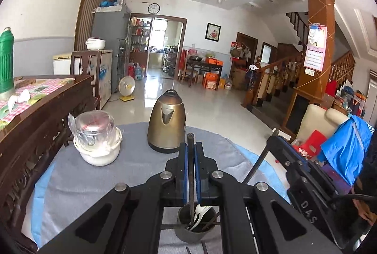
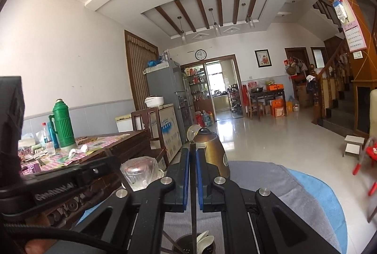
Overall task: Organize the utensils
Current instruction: 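Lift both chopsticks over the grey cup and lower them in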
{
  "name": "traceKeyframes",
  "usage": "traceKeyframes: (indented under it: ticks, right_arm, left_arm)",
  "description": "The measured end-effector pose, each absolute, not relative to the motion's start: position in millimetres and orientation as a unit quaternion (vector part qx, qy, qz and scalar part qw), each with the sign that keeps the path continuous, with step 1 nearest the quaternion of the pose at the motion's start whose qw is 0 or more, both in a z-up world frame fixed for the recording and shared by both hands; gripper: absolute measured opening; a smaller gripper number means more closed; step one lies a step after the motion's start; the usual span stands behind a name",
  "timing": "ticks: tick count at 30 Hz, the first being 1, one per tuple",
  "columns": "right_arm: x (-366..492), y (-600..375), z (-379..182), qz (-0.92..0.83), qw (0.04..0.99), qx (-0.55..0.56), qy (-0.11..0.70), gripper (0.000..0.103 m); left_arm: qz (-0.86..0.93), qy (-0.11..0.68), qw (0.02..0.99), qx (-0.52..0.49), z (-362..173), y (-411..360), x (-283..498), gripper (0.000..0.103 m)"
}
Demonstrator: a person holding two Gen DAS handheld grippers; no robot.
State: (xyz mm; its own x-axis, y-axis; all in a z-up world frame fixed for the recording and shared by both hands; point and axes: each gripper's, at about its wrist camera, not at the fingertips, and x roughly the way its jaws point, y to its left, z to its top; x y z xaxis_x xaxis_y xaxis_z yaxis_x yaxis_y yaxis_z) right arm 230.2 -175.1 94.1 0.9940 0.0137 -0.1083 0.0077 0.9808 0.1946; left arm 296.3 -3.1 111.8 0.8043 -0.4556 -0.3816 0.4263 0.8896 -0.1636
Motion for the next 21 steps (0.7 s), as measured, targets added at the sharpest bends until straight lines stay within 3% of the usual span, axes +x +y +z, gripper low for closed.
traceKeyframes:
  ticks: [21]
  right_arm:
    - [230.6,-186.6,78.4,0.007,0.987,0.119,0.11,0.008]
  left_arm:
    - [-0.246,0.225,0.943,-0.013,110.5,-8.9,287.1,0.006]
